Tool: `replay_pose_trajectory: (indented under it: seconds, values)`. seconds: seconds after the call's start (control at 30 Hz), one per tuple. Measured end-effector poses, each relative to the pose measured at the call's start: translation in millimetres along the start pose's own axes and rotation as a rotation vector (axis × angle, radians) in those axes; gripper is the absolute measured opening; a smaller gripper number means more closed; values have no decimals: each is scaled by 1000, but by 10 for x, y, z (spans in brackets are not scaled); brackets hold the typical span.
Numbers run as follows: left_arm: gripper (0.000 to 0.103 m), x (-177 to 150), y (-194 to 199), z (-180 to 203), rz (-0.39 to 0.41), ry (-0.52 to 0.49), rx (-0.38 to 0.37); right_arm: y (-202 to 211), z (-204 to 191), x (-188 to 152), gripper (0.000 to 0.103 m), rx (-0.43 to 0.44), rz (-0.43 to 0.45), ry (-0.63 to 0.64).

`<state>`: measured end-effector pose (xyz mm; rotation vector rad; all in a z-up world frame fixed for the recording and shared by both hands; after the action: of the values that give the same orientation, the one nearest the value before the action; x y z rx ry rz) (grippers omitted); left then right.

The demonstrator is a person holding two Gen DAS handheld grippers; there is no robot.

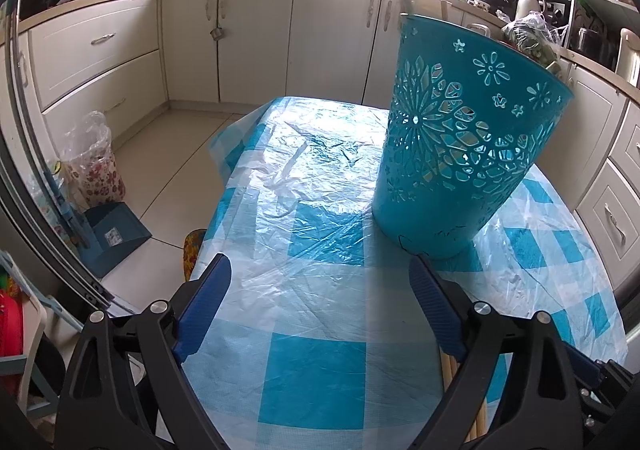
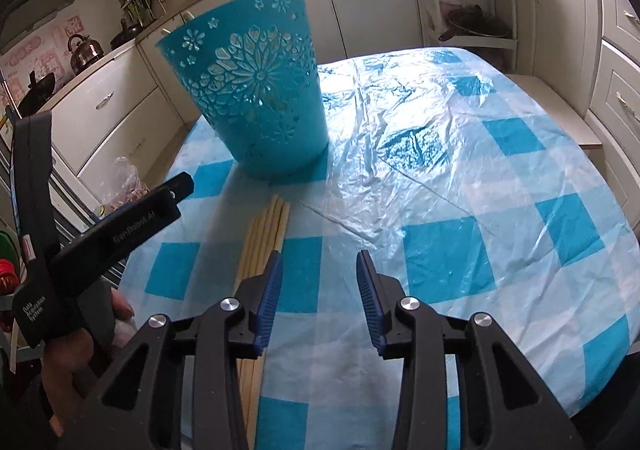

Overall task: Organize utensils
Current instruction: 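Move the open right gripper back down toward the remaining chopsticks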

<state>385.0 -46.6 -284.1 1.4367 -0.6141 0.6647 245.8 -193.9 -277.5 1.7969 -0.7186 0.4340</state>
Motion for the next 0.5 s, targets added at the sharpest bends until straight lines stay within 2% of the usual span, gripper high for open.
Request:
replay_pose_trajectory:
  seconds: [0.5]
  values:
    - [87, -4, -13, -20, -9, 14, -9, -6, -27, -102, 38, 9, -28, 8]
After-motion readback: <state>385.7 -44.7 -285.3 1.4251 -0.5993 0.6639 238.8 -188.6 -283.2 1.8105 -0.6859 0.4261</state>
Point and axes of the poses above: each gripper's, at about its wrist camera, not at the fingertips, and y roughly against the way its jaws point, z to its right, x to its top, the point moved 9 cm from there along -y, roughly the way its jaws point, and after that the axes turned 5 degrees about x, right-handed, at the moved point
